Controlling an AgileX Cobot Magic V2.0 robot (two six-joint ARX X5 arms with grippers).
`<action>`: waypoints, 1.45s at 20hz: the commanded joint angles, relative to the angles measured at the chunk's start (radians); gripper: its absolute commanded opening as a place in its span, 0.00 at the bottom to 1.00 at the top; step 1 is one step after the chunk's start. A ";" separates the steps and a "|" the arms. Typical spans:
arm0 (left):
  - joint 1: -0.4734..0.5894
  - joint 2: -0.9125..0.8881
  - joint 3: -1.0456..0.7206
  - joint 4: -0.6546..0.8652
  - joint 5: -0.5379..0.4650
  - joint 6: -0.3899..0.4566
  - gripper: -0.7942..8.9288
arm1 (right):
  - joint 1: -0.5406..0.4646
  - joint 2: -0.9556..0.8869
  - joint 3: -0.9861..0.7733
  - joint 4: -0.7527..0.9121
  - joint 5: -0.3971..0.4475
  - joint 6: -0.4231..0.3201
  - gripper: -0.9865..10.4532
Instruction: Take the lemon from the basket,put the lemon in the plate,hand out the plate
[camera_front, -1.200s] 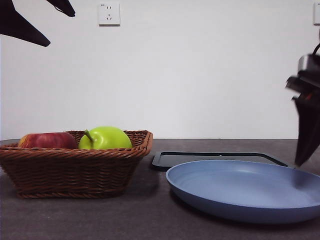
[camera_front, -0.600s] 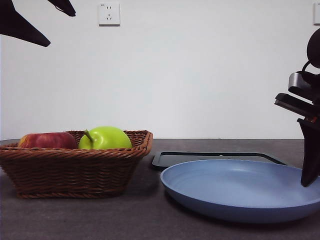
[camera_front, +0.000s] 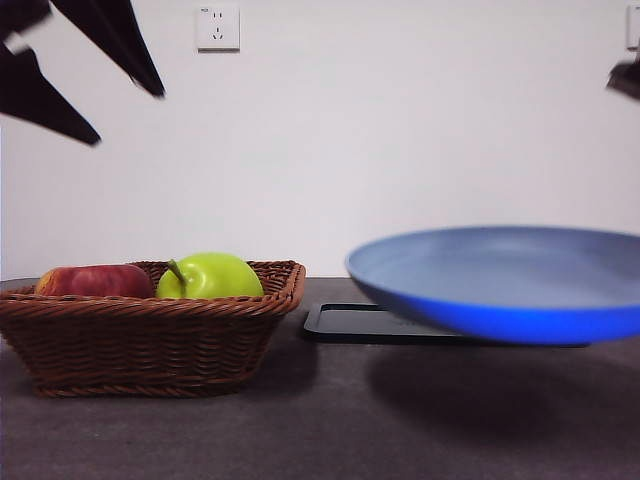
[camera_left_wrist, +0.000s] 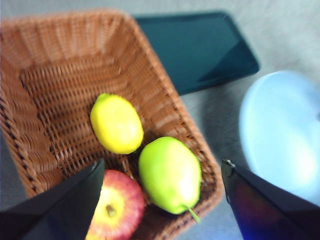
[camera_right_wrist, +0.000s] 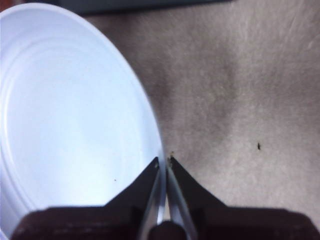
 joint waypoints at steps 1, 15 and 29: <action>-0.021 0.096 0.058 0.013 -0.027 -0.017 0.50 | 0.000 -0.044 0.010 -0.004 -0.001 -0.001 0.09; -0.129 0.629 0.265 0.037 -0.259 -0.064 0.50 | 0.001 -0.094 0.010 -0.068 -0.002 -0.002 0.09; -0.121 0.572 0.336 0.014 -0.363 0.045 0.30 | 0.001 -0.092 0.010 -0.031 -0.002 -0.004 0.09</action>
